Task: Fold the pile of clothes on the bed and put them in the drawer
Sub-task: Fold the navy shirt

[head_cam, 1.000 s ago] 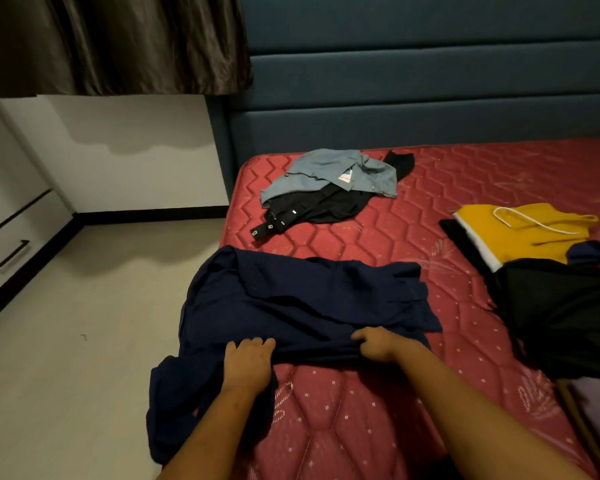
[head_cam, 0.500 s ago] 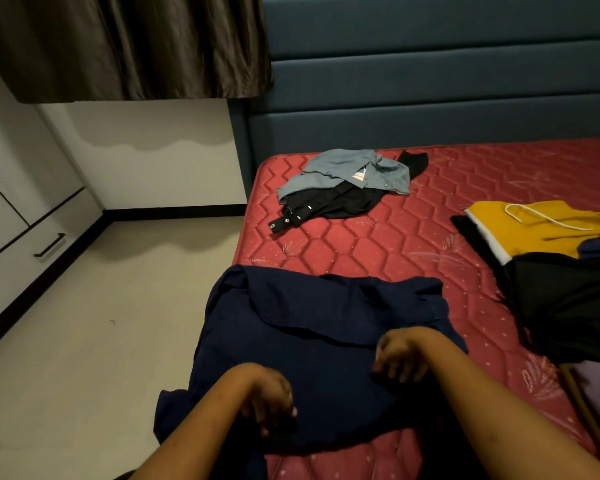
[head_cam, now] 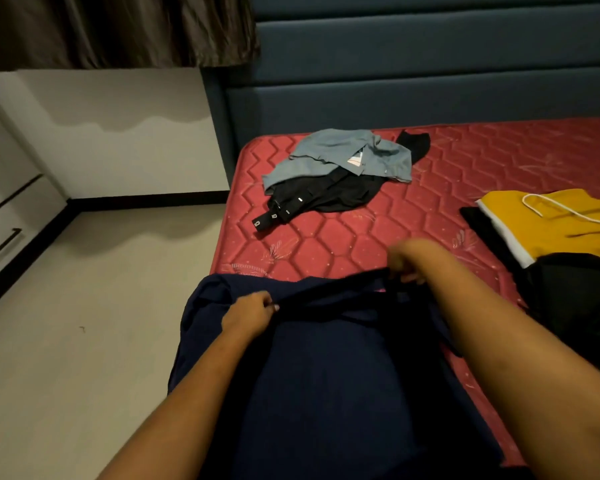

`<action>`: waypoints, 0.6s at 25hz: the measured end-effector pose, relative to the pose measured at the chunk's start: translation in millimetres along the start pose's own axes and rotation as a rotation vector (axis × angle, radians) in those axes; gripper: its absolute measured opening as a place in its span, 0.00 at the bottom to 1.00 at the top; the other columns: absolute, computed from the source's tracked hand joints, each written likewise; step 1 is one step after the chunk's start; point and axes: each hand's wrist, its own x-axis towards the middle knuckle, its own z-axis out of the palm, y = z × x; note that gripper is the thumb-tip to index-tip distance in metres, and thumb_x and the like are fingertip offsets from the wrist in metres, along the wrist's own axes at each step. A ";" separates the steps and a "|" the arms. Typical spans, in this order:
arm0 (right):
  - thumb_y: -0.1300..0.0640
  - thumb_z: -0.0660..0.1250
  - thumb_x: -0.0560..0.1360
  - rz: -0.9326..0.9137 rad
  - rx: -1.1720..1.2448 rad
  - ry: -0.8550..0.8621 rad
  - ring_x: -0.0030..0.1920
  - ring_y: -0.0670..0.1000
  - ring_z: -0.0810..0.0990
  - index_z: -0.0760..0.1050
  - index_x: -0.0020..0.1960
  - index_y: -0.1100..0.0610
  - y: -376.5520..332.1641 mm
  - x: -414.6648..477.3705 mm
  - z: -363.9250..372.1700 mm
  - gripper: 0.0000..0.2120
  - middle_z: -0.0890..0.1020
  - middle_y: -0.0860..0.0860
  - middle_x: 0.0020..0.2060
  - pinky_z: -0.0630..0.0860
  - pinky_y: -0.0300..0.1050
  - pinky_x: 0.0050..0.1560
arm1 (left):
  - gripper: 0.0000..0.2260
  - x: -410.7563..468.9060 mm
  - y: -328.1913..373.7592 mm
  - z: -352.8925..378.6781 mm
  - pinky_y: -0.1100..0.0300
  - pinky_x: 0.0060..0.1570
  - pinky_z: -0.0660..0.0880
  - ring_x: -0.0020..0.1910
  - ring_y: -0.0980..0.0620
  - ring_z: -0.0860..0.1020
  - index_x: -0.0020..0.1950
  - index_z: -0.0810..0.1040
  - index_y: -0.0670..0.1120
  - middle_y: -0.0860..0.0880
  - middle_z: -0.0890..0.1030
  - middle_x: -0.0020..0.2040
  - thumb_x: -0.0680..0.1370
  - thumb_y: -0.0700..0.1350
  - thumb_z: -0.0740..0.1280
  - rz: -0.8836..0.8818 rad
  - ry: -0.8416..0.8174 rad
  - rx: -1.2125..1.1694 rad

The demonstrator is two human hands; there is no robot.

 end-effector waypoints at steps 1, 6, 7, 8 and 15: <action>0.55 0.67 0.76 -0.028 0.057 0.211 0.40 0.53 0.80 0.78 0.51 0.57 -5.2 6.1 -22.6 0.07 0.84 0.52 0.32 0.76 0.48 0.51 | 0.08 19.1 7.2 -11.0 0.51 0.49 0.73 0.53 0.40 0.76 0.54 0.74 0.48 0.41 0.79 0.57 0.80 0.50 0.63 0.011 0.129 -0.136; 0.47 0.61 0.79 -0.293 0.236 0.459 0.77 0.60 0.47 0.31 0.73 0.35 -31.9 24.9 -11.4 0.40 0.45 0.52 0.78 0.49 0.69 0.70 | 0.41 48.9 61.6 -29.6 0.46 0.74 0.51 0.77 0.39 0.48 0.79 0.43 0.52 0.39 0.48 0.78 0.77 0.45 0.68 0.294 0.116 -0.295; 0.45 0.61 0.79 -0.276 0.201 0.357 0.77 0.59 0.47 0.30 0.73 0.35 -24.3 38.1 15.2 0.41 0.46 0.50 0.78 0.47 0.69 0.71 | 0.42 37.8 64.4 -13.6 0.44 0.74 0.49 0.77 0.40 0.44 0.78 0.38 0.55 0.42 0.43 0.79 0.77 0.48 0.68 0.294 0.019 -0.142; 0.43 0.60 0.78 -0.250 0.176 0.261 0.77 0.59 0.49 0.31 0.73 0.35 -13.3 46.2 45.0 0.40 0.48 0.48 0.78 0.48 0.69 0.72 | 0.41 23.9 62.6 7.0 0.41 0.73 0.49 0.78 0.42 0.42 0.78 0.38 0.57 0.45 0.41 0.79 0.78 0.50 0.66 0.288 -0.064 -0.013; 0.31 0.66 0.68 0.099 0.512 0.347 0.76 0.61 0.48 0.48 0.76 0.35 83.9 10.8 168.3 0.43 0.49 0.46 0.78 0.52 0.68 0.70 | 0.30 -54.4 44.9 91.6 0.36 0.71 0.43 0.77 0.42 0.38 0.77 0.47 0.64 0.51 0.37 0.79 0.80 0.58 0.59 0.226 -0.213 0.191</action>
